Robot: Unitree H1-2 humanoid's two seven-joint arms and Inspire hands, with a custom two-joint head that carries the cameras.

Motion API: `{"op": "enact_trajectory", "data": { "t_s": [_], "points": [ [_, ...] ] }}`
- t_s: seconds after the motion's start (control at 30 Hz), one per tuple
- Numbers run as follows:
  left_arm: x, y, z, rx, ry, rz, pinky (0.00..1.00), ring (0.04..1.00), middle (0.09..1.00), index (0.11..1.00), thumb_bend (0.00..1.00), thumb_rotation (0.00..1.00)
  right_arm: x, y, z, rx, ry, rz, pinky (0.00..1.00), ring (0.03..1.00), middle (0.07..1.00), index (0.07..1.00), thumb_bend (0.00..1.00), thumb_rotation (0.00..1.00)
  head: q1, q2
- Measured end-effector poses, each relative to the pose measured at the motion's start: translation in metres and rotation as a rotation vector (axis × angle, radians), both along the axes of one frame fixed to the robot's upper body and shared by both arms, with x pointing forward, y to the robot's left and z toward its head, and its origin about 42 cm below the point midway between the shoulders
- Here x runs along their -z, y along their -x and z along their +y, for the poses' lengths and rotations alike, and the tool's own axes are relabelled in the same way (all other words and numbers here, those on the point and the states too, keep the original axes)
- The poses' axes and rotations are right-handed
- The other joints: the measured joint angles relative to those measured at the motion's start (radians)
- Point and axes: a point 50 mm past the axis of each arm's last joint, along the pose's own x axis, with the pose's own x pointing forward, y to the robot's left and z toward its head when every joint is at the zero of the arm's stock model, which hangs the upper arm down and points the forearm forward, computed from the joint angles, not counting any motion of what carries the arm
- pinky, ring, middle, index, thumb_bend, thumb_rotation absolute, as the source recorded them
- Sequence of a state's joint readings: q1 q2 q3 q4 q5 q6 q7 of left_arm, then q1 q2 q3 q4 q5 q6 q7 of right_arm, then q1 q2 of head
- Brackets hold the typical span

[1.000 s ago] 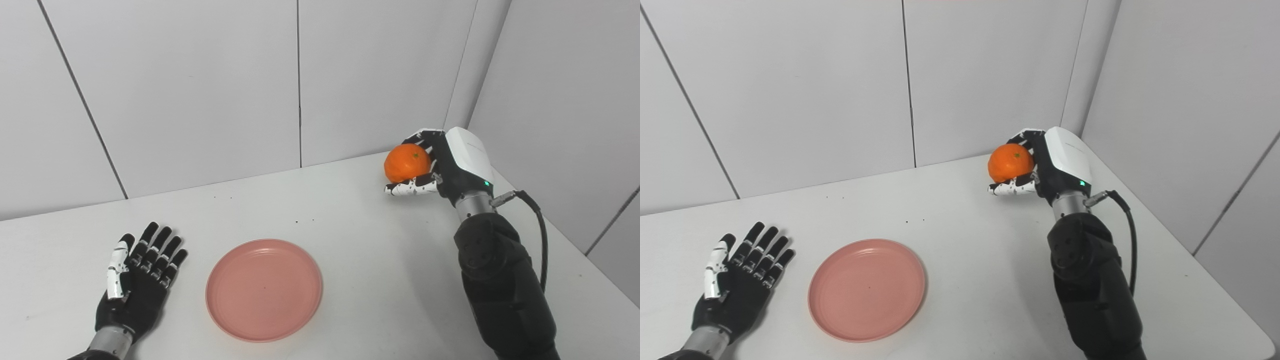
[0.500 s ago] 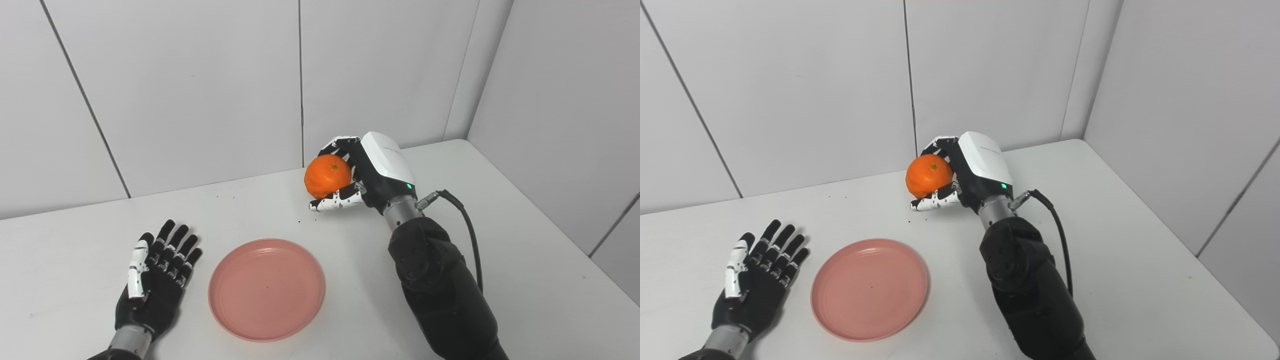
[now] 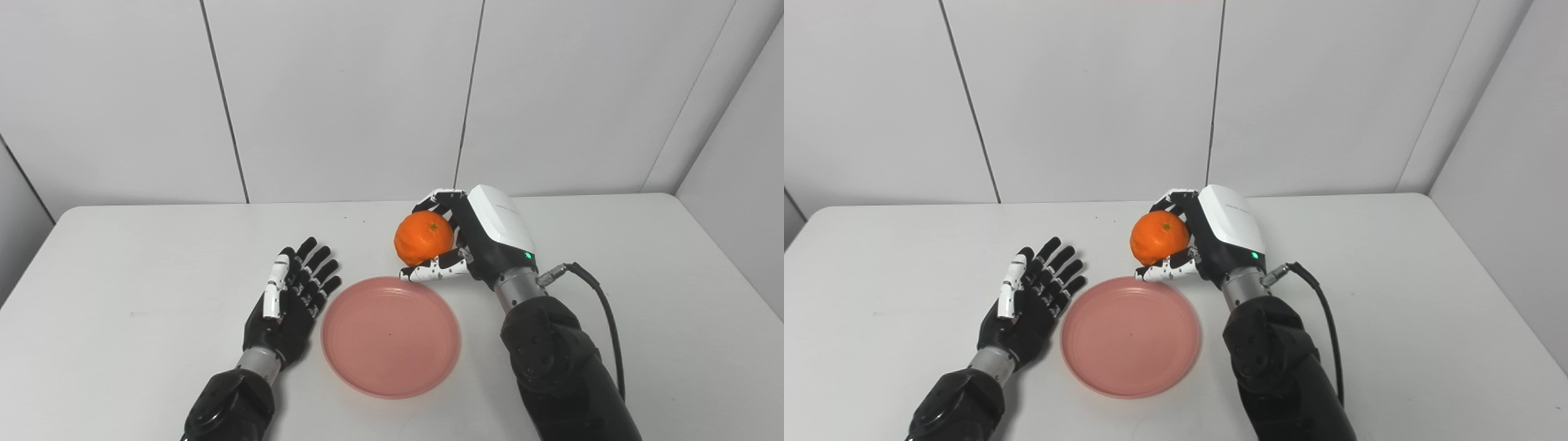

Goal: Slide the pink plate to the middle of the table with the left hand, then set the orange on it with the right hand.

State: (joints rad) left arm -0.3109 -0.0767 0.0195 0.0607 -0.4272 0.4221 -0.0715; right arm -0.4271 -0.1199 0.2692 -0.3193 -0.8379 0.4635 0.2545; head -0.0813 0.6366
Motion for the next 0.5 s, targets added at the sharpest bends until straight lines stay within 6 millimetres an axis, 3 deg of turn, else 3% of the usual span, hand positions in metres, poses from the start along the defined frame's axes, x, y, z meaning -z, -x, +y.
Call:
{"op": "enact_trajectory", "data": {
  "t_s": [0.13, 0.5],
  "points": [
    [-0.001, 0.001, -0.007, -0.013, -0.014, 0.004, 0.91, 0.912, 0.925, 0.918, 0.36, 1.0, 0.005, 0.0, 0.008, -0.028, -0.012, 0.022, 0.26, 0.352, 0.445, 0.486, 0.52, 0.13, 0.069, 0.017],
    [-0.003, 0.001, -0.017, -0.037, -0.033, 0.01, 0.88, 0.892, 0.908, 0.907, 0.36, 1.0, 0.025, 0.005, 0.018, -0.091, 0.004, 0.077, 0.25, 0.339, 0.438, 0.486, 0.52, 0.13, 0.112, 0.034]
  ]
}}
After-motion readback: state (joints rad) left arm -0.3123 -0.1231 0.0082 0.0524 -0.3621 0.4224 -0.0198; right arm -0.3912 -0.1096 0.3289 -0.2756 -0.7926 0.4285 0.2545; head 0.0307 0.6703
